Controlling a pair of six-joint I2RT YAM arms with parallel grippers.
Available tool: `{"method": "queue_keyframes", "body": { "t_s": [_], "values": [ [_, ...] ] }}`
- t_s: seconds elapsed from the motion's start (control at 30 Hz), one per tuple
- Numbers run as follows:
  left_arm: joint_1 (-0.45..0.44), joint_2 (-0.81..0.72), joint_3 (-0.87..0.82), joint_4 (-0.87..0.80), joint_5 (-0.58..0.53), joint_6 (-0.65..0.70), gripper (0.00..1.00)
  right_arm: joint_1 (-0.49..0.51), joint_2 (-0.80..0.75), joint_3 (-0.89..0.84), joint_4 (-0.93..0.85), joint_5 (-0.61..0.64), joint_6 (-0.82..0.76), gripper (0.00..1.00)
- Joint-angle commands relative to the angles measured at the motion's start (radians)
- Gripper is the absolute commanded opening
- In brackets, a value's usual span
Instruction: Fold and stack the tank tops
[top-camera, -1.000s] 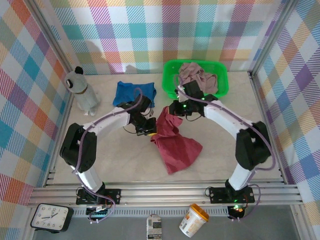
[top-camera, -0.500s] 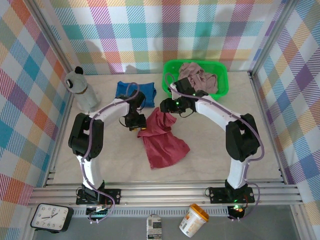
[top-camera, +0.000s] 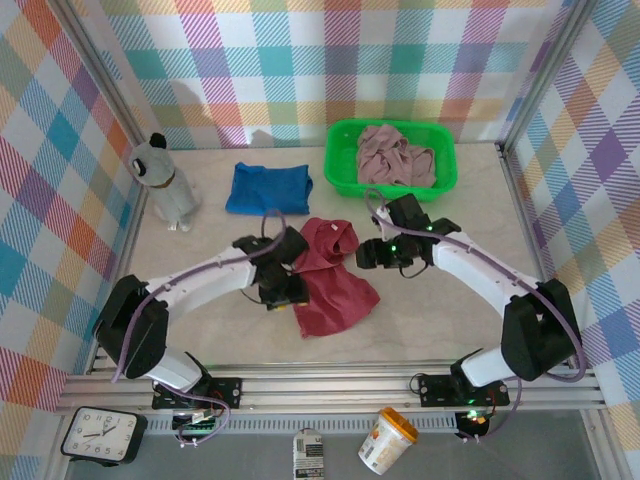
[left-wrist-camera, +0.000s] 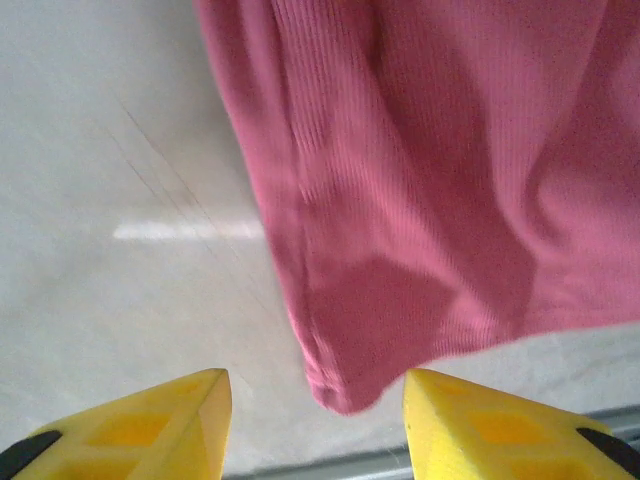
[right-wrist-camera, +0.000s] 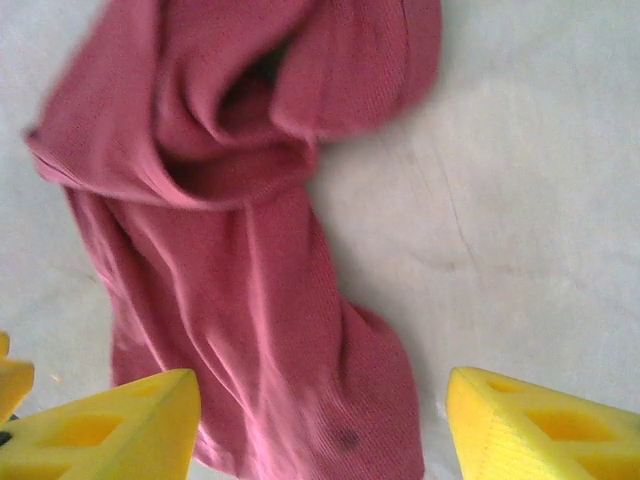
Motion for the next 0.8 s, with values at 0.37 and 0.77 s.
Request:
{"method": "queue_keyframes", "body": {
  "t_s": [0.37, 0.77],
  "values": [
    [-0.160, 0.131, -0.083, 0.123, -0.028, -0.188, 0.39, -0.038, -0.048, -0.132, -0.005, -0.010, 0.009, 0.67],
    [-0.168, 0.115, -0.031, 0.048, -0.042, -0.155, 0.04, -0.043, -0.055, -0.223, 0.098, -0.185, 0.018, 0.60]
  ]
}}
